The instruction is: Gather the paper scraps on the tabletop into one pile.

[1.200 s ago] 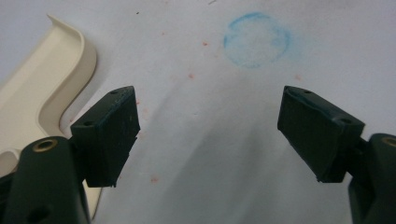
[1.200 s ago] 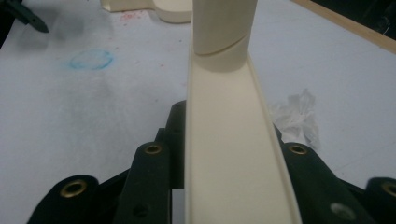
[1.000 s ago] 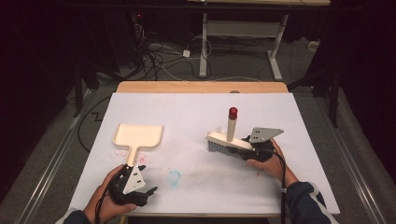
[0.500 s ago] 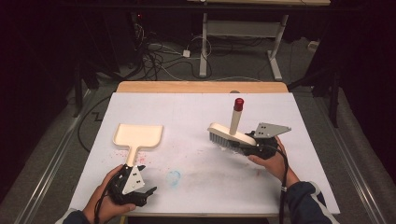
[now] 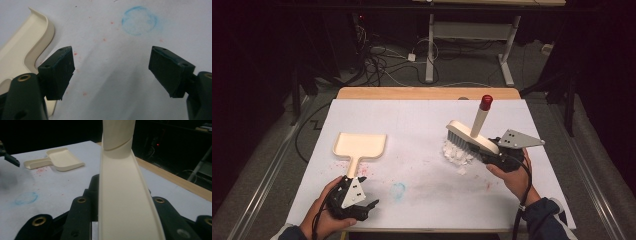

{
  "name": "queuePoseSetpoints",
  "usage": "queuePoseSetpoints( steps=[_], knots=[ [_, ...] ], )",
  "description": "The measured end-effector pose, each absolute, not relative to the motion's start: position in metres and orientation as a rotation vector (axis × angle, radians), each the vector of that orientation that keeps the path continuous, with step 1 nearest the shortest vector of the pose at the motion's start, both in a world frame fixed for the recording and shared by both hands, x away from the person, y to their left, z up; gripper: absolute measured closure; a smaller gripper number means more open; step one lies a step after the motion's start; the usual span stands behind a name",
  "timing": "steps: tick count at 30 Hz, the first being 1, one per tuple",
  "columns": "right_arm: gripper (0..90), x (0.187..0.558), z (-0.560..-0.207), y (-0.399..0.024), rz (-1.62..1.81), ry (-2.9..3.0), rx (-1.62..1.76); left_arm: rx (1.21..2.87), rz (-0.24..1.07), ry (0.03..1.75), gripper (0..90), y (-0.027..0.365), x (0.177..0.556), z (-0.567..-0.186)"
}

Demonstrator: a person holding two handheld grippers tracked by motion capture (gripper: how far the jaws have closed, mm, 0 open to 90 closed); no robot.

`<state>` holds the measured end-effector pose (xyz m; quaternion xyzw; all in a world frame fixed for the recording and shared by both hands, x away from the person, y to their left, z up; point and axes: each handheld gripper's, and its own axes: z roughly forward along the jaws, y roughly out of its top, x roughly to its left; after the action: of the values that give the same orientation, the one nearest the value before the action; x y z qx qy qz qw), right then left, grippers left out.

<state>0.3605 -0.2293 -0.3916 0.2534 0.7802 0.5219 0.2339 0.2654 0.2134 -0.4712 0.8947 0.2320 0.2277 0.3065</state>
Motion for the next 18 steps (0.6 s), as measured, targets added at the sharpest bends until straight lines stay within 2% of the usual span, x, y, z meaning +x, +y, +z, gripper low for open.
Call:
queuePoseSetpoints(
  steps=[7,18],
  knots=[
    [67.9,0.353,-0.392,-0.232,1.407,2.152,0.706,2.367,0.608,0.613,19.8,0.214,0.265,-0.470],
    [68.0,0.301,-0.413,-0.255,1.305,2.266,0.789,2.369,0.613,0.600,19.8,0.214,0.262,-0.469]
  ],
)
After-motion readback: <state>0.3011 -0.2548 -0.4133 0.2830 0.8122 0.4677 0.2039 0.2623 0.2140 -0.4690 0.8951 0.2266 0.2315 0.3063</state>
